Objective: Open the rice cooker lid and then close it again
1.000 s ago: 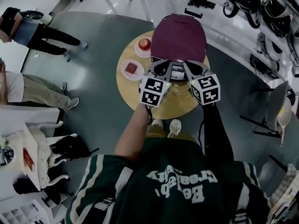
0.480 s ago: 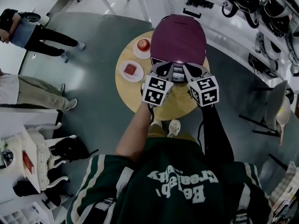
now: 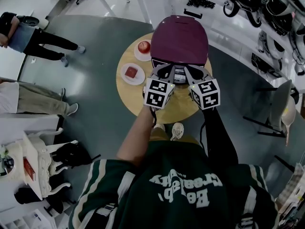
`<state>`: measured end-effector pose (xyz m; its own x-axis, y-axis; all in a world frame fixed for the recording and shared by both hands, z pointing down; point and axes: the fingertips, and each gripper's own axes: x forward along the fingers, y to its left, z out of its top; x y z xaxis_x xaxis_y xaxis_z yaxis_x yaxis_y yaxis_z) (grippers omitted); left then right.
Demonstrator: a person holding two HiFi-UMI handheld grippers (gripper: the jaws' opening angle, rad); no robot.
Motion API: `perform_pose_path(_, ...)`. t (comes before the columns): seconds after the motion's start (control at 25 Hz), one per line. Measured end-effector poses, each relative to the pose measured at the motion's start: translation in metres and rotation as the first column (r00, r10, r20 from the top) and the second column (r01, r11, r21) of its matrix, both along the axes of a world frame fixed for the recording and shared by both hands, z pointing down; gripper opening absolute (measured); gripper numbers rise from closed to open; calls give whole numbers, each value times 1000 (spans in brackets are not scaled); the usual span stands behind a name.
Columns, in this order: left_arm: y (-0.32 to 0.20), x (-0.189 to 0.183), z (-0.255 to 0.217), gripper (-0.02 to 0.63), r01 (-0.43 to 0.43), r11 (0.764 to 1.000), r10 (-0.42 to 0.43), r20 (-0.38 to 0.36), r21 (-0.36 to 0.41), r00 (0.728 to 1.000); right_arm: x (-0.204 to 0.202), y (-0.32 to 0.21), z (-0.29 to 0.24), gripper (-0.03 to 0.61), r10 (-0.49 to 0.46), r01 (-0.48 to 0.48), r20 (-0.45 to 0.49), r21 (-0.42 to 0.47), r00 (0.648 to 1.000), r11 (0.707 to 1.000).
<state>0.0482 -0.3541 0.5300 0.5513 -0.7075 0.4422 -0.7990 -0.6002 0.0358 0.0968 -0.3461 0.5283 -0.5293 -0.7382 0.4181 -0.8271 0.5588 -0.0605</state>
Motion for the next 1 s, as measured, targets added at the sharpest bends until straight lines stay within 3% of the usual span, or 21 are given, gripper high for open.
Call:
perform_pose_path(0.36,1,0,-1,-5,6,1000,-6,-9,0,1000,0,1,0,3,3,-3,-4,1,1000,1000)
perform_pose_path(0.56,-1,0,0,-5,-6,1000,6,35,0,999,-2,1,-1,3,-9,10,-78,6,997,1000)
perform_pose_path(1.0,0,0,2,-5,7,1000,-7,8,-11,1000,-2,4,2,3,-15,16,-58,9,998,1000)
